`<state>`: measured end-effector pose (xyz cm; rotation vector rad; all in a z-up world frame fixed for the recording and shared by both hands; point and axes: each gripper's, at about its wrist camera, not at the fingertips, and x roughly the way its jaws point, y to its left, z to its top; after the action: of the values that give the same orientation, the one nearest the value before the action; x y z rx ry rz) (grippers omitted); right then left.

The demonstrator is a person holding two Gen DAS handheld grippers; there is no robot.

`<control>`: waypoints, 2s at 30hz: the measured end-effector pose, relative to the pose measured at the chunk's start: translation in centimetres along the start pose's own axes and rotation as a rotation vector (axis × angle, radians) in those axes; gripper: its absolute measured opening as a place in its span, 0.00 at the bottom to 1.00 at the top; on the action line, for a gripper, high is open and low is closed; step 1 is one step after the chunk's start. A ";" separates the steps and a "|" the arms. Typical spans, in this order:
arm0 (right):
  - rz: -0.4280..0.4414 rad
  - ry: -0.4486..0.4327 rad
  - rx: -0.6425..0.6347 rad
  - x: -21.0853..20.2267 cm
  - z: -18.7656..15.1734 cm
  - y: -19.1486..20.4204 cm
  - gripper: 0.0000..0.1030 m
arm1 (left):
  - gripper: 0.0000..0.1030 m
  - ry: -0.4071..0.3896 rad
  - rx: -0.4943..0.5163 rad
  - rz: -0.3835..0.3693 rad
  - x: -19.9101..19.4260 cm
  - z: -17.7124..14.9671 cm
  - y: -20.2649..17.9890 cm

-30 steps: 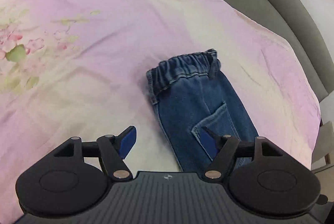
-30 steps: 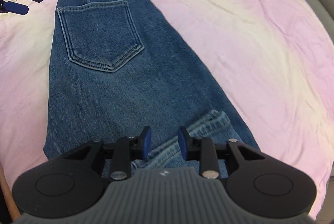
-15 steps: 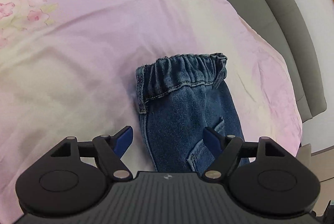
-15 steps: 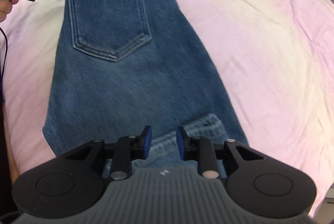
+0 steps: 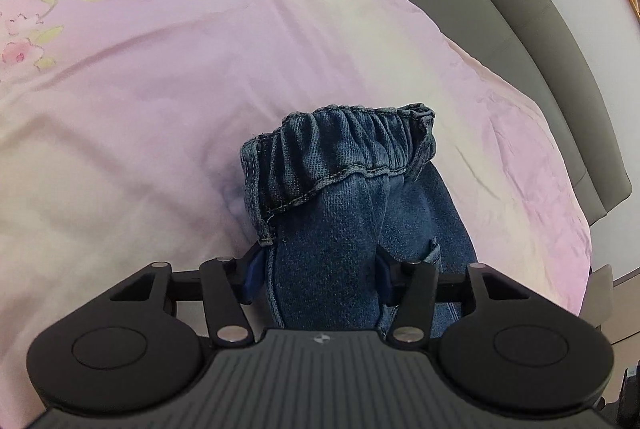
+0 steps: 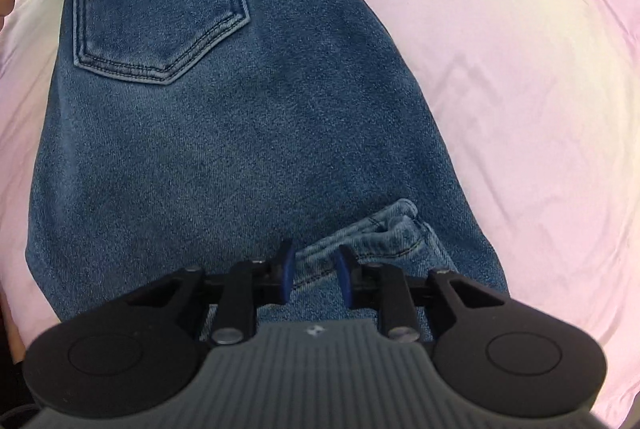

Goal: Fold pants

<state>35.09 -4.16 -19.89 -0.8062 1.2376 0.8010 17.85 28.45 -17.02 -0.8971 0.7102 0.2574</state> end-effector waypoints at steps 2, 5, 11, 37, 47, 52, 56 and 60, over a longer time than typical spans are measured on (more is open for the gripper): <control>-0.011 -0.008 -0.004 -0.1 -0.2 0.2 0.20 | 0.53 -0.021 0.035 0.008 -0.8 0.0 -0.8; -0.004 -0.022 0.030 -0.2 -0.6 -0.2 0.20 | 0.51 -0.084 0.139 -0.003 -3.1 -0.4 -3.1; -0.036 -0.073 0.084 -2.7 -1.7 -0.1 0.19 | 0.49 -0.180 0.328 -0.028 -8.5 -1.9 -9.9; -0.128 -0.209 0.468 -12.6 -26.2 -1.8 0.20 | 0.49 0.022 1.558 -0.087 -3.9 -37.9 -31.3; -0.081 -0.249 0.559 -11.9 -29.7 -1.7 0.21 | 0.63 0.195 1.364 -0.235 -3.0 -35.3 -30.9; -0.063 -0.306 0.617 -14.2 -30.6 -2.0 0.28 | 0.67 0.248 1.316 -0.298 -3.7 -34.0 -30.2; -0.077 -0.332 0.652 -15.9 -30.8 -2.3 0.29 | 0.76 0.277 1.307 -0.368 -4.9 -33.0 -29.3; -0.060 -0.375 0.699 -17.3 -30.6 -3.2 0.29 | 0.82 0.363 1.205 -0.475 -5.7 -31.4 -29.1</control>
<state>20.68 -33.61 -6.89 -0.1128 1.0425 0.3928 13.46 -13.61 -8.19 0.0828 0.7918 -0.7277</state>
